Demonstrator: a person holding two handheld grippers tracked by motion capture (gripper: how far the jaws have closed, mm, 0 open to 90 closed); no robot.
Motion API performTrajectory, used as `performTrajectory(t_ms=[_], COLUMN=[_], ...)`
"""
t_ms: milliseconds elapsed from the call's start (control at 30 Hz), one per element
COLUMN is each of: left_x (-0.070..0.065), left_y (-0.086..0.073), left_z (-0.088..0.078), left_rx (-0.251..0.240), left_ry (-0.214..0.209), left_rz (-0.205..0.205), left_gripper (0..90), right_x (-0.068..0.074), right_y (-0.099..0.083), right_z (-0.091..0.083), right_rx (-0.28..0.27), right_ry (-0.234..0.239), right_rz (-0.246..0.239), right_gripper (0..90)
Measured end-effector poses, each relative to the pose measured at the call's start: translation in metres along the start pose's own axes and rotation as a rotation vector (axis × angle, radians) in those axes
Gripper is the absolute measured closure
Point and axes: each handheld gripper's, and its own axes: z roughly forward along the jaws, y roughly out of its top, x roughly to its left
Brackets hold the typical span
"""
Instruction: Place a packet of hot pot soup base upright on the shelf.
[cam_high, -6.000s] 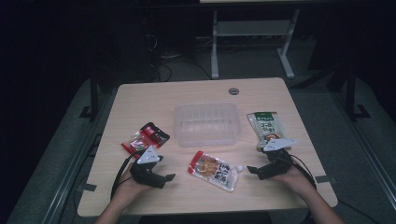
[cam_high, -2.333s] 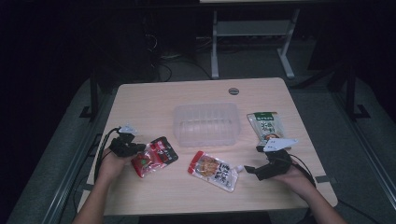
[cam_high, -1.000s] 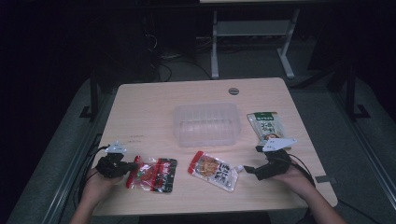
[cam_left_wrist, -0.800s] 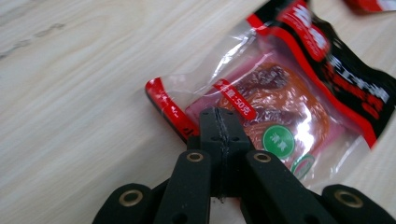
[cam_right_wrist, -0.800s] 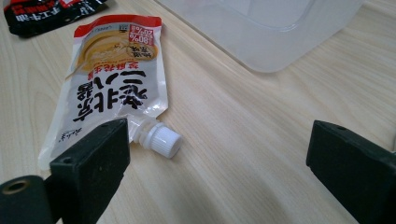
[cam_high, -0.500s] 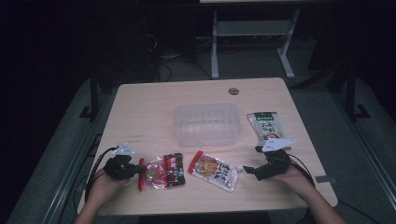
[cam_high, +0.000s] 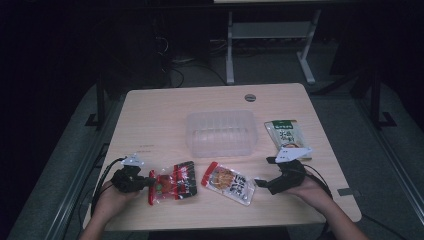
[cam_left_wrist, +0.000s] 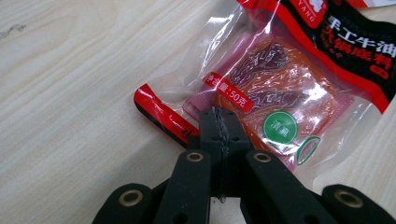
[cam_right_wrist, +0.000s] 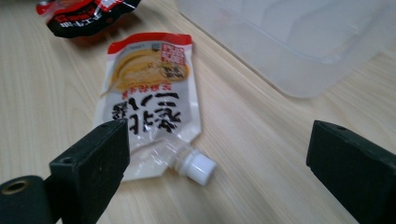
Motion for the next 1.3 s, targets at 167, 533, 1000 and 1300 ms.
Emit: performTrajectory(t_ms=[167, 533, 1000, 1300], left_x=[-0.001, -0.01, -0.016, -0.016], left_y=[0.0, 0.005, 0.005, 0.005], left_z=[0.003, 0.012, 0.012, 0.012], left_rx=[-0.001, 0.0, 0.0, -0.004], left_ry=[-0.017, -0.036, -0.002, -0.006], left_rz=[-0.002, 0.0, 0.004, -0.012], left_gripper=[89.8, 89.8, 89.8, 89.8], right_x=[0.006, 0.021, 0.06, 0.078], right_y=[0.01, 0.029, 0.052, 0.062], right_z=[0.005, 0.017, 0.057, 0.091], right_rx=[-0.016, -0.013, 0.011, 0.059], right_ry=[0.029, 0.105, 0.276, 0.317], right_rz=[-0.009, -0.02, -0.016, -0.023], right_gripper=[5.5, 4.2, 5.7, 6.0])
